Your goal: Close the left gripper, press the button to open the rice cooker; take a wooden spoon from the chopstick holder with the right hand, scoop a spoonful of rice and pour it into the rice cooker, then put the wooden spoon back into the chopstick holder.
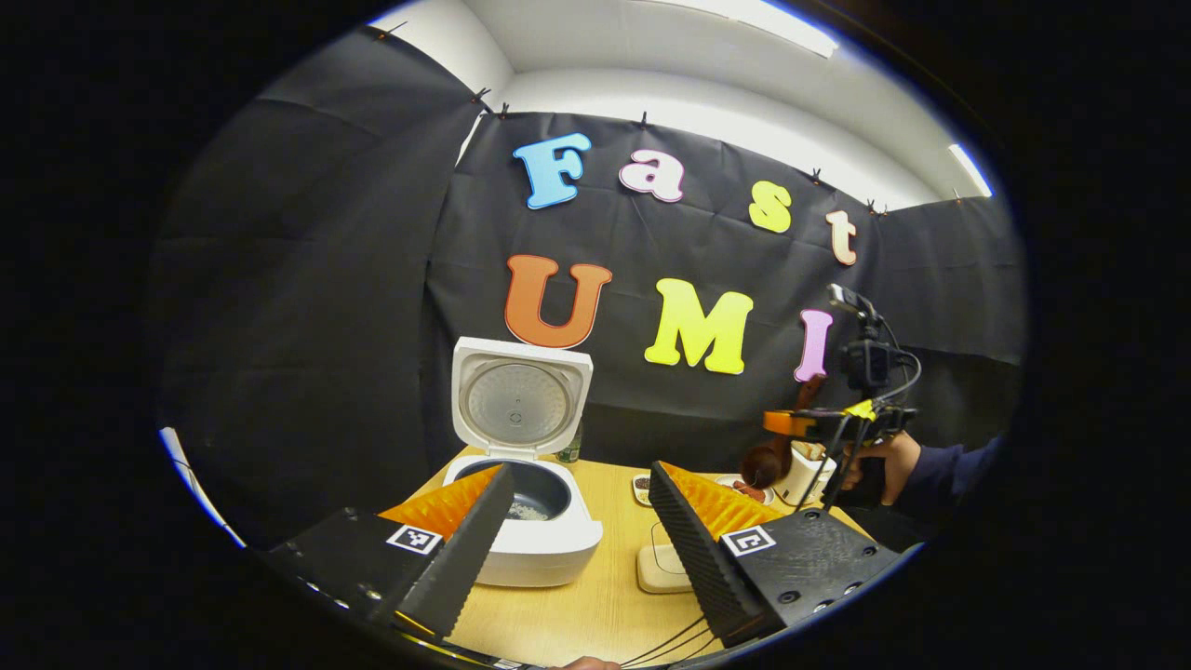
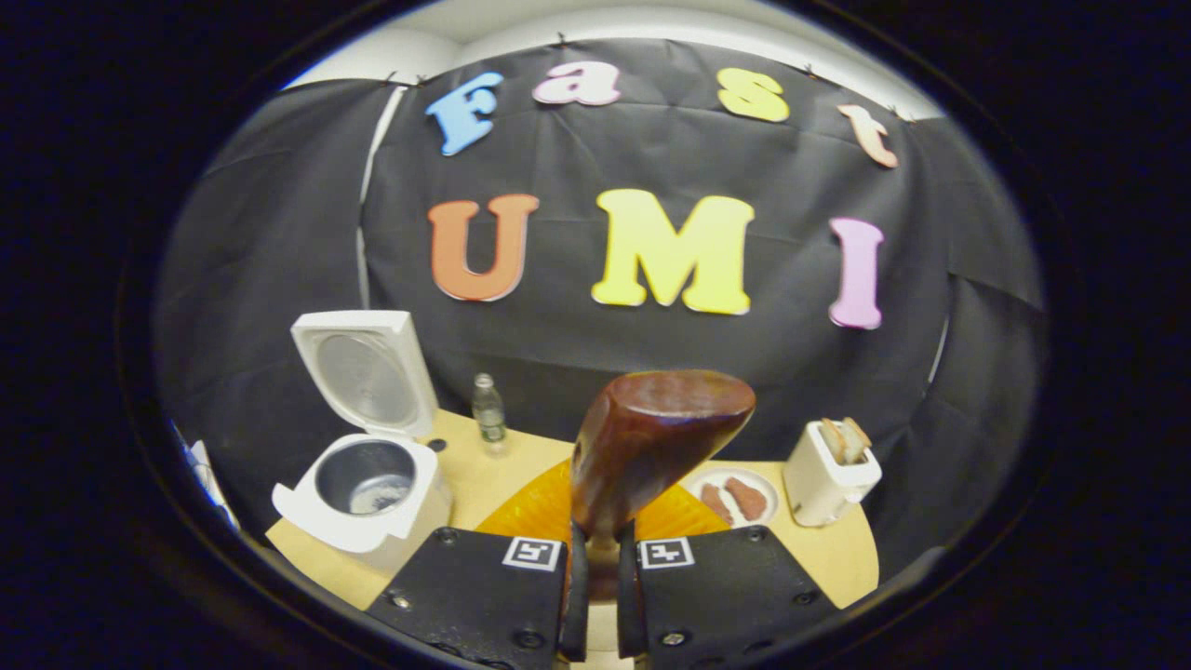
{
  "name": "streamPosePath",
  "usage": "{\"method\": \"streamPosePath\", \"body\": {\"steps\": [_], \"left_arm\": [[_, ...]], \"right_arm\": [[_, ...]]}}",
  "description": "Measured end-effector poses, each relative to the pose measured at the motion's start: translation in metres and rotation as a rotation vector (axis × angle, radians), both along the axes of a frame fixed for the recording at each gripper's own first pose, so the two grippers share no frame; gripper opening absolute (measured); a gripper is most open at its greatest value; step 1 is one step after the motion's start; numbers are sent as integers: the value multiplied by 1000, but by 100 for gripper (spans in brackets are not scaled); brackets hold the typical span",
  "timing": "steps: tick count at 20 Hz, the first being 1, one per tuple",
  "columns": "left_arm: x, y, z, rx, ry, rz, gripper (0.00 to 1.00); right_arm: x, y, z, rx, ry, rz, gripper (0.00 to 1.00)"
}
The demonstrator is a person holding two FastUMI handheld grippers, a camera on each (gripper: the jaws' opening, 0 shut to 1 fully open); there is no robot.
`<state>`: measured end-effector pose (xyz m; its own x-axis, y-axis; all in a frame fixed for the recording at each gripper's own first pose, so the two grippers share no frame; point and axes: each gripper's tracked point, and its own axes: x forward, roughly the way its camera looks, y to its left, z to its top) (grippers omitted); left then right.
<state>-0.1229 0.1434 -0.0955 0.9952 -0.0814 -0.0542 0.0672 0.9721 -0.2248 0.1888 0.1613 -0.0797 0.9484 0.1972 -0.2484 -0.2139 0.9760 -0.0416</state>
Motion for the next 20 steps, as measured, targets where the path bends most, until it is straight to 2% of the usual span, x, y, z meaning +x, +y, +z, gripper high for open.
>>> {"method": "streamPosePath", "body": {"steps": [4,9,14,20], "left_arm": [[0,0,-2,16,16,25,94],[-4,7,-3,9,40,93,94],[-7,12,-3,29,68,141,94],[-8,14,-5,36,103,159,94]], "right_arm": [[13,-88,-35,53,41,-142,17],[25,-160,-102,92,114,-270,17],[37,-185,-172,163,226,-308,18],[41,-197,-216,214,288,-328,19]]}}
